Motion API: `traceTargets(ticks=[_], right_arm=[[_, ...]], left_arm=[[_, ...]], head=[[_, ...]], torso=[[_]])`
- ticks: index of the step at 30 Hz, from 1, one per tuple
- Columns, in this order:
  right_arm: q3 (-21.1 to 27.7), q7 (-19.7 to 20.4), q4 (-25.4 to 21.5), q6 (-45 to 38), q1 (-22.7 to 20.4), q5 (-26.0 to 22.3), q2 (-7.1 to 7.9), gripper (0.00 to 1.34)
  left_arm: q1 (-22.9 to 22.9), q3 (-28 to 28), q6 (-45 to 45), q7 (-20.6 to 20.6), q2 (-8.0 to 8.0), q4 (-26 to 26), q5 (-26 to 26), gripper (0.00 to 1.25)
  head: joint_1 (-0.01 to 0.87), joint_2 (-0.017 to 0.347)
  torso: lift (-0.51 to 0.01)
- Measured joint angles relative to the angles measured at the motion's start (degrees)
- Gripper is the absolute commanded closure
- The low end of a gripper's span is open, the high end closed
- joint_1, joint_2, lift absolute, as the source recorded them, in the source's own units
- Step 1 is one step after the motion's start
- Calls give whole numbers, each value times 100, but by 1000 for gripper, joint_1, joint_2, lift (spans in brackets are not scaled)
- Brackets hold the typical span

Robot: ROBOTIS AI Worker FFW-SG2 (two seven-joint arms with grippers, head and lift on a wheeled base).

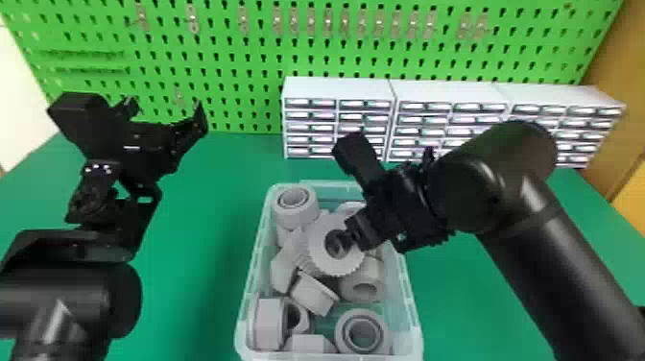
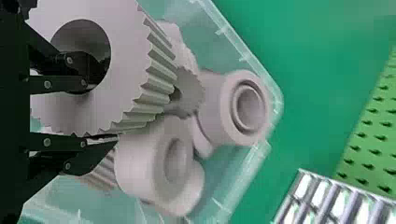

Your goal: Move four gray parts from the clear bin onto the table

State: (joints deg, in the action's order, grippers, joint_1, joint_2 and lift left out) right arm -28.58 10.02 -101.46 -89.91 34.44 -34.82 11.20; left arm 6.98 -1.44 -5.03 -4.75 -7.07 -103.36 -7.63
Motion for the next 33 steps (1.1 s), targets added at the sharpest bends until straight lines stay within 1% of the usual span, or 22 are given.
traceTargets(ticks=[5, 9, 19, 28, 33], right_arm=[[331, 0, -232, 0, -133, 266, -41, 1248], [695, -2, -436, 0, -269, 520, -67, 1248], [1597, -3, -1010, 0, -671, 1012, -66, 1248], [2285, -2, -1444, 0, -1015, 1235, -5, 1248], [2836, 0, -1602, 0, -1290, 1323, 27, 1248]], left_arm=[[-48, 0, -16, 0, 3, 0, 56, 136], [-99, -43, -52, 0, 3, 0, 81, 136], [-185, -89, -97, 1, 4, -25, 121, 136], [-240, -129, -137, 0, 6, -85, 137, 136], [-257, -119, -145, 0, 12, -87, 142, 136]], head=[[678, 34], [678, 34], [678, 34], [678, 34], [678, 34]], torso=[[-50], [-50], [-50], [-50], [-50]])
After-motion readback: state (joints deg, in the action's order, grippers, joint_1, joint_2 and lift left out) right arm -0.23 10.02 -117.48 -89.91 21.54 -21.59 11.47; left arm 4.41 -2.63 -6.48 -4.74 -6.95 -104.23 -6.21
